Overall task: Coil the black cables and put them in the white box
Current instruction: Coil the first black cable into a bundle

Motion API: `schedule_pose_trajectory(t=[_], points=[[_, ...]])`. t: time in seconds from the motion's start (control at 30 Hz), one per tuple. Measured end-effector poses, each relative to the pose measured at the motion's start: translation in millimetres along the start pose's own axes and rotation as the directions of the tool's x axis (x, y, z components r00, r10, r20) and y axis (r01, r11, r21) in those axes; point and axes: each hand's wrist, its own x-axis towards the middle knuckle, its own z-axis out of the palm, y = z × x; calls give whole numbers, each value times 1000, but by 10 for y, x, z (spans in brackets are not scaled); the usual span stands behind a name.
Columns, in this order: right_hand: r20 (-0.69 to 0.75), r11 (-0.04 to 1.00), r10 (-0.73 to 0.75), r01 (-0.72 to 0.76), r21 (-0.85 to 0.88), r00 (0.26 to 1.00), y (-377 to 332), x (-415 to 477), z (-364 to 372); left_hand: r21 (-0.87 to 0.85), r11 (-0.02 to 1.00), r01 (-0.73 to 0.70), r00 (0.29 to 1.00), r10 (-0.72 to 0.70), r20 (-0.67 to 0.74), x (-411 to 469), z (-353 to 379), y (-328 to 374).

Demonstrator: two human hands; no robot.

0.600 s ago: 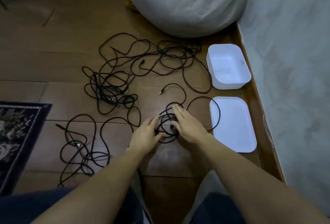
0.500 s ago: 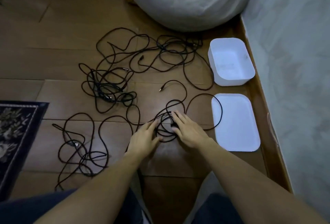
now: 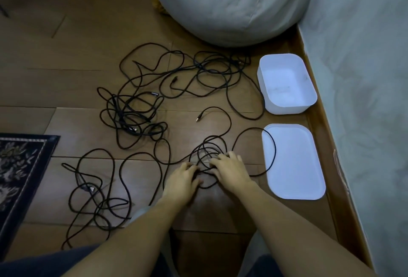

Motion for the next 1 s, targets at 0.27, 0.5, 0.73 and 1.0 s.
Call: schedule_pose_trajectory(t=[0.27, 0.5, 0.73, 1.0], points=[[-231, 969, -61, 113, 219, 971, -301, 95, -1631, -154, 983, -104, 922, 37, -385, 59, -1519, 652], [-430, 940, -92, 220, 259, 898, -734, -337, -3358, 67, 950, -305, 767, 286, -574, -300, -3212, 1134], [-509, 940, -147, 280, 195, 848, -1012, -720, -4186, 75, 923, -376, 733, 346, -585, -822, -4081, 1299], [-427, 880, -148, 315, 354, 892, -917, -1113, -4314, 22, 940, -340, 710, 272, -649, -1053, -4287, 1192]])
